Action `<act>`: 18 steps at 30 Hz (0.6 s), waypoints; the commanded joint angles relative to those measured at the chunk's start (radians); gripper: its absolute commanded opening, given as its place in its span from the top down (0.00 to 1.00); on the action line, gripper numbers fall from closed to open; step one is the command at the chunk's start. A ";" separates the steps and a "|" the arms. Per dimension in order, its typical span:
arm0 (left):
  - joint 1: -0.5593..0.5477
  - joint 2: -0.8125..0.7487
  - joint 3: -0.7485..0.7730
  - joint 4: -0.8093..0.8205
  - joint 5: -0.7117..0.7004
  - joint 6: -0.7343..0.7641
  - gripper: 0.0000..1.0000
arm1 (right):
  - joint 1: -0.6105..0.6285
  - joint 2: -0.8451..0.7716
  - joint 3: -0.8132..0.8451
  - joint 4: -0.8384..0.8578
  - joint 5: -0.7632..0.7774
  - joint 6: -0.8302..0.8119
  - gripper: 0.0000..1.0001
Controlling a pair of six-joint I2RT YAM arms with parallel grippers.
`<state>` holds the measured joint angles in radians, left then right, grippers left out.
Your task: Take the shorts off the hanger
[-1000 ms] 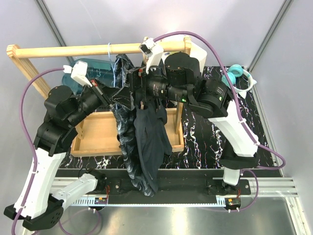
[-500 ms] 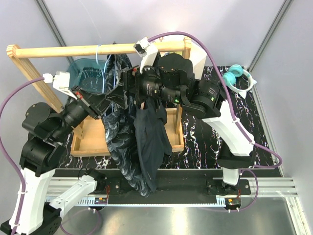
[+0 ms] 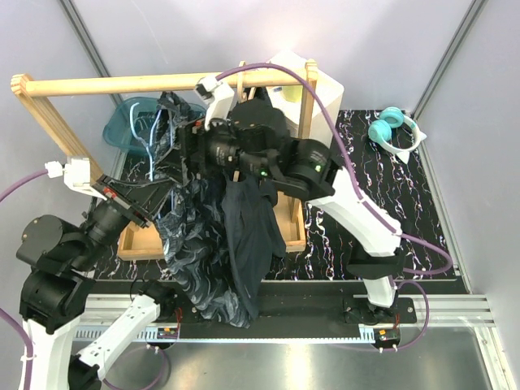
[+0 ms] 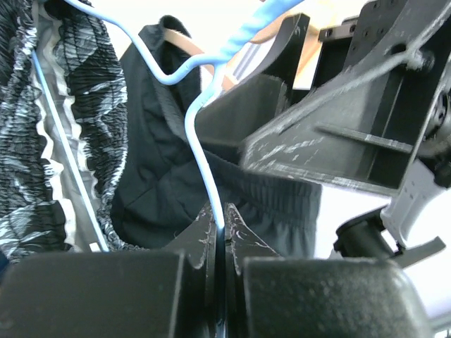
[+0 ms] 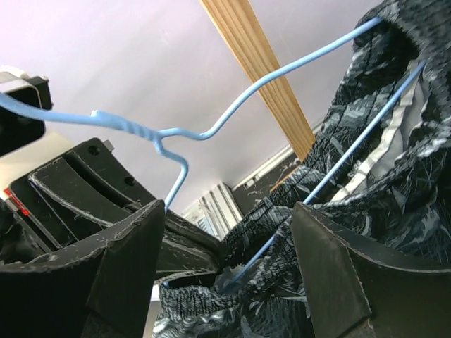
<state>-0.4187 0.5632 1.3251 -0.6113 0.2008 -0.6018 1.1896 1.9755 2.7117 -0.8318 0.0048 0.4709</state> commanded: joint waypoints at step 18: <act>0.003 -0.045 -0.082 0.031 -0.098 -0.079 1.00 | 0.045 0.121 0.045 0.154 0.120 0.017 0.40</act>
<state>-0.4187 0.5377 1.2449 -0.6594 0.1085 -0.6674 1.2251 2.0747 2.7132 -0.7551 0.0811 0.4728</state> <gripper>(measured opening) 0.027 0.614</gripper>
